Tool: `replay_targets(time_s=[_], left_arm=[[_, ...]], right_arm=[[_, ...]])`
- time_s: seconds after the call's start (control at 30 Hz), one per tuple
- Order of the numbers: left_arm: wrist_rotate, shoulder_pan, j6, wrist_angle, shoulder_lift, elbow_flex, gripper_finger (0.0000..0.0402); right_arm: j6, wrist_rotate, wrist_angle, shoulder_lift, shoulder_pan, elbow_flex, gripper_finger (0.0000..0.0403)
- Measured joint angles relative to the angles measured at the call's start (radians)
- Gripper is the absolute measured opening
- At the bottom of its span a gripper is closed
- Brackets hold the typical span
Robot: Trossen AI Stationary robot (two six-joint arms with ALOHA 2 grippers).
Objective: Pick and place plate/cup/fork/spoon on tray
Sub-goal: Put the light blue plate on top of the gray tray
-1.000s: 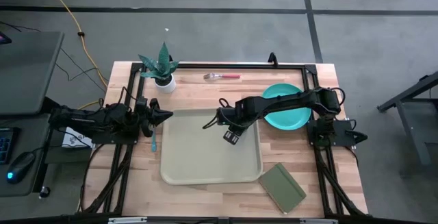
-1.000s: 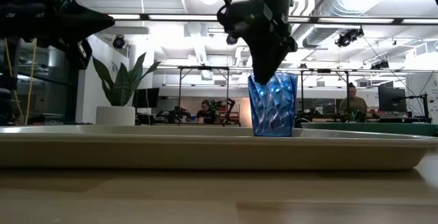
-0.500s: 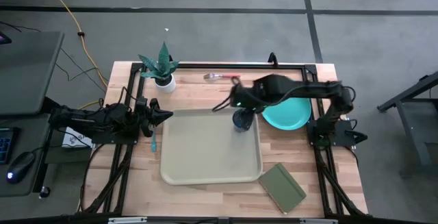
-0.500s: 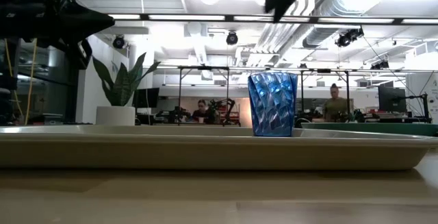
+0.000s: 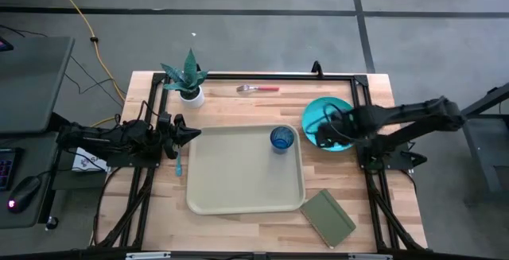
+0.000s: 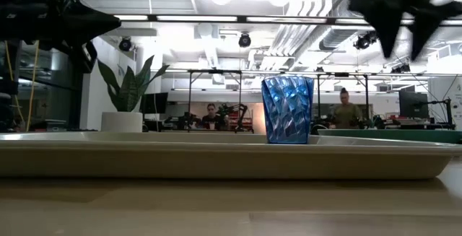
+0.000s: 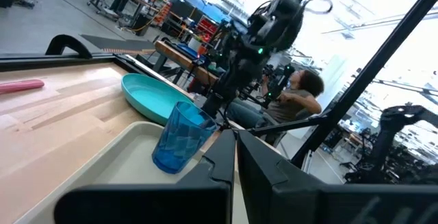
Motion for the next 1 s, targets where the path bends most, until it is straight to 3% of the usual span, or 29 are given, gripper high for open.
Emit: replay_targets(time_s=[0.2, 0.4, 0.73, 1.0], left_arm=[[0.000, 0.000, 0.000, 0.000, 0.000, 0.000, 0.0001], [0.000, 0.000, 0.000, 0.000, 0.000, 0.000, 0.0001], [0.000, 0.000, 0.000, 0.000, 0.000, 0.000, 0.0001], [0.000, 0.000, 0.000, 0.000, 0.000, 0.000, 0.0001]], right_arm=[[0.446, 0.043, 0.225, -0.159, 0.120, -0.301, 0.0227], [0.702, 0.081, 0.333, -0.180, 0.169, -0.472, 0.0227], [0.744, 0.112, 0.324, -0.169, 0.123, -0.506, 0.0227], [0.740, 0.086, 0.335, -0.075, 0.056, -0.506, 0.0227]])
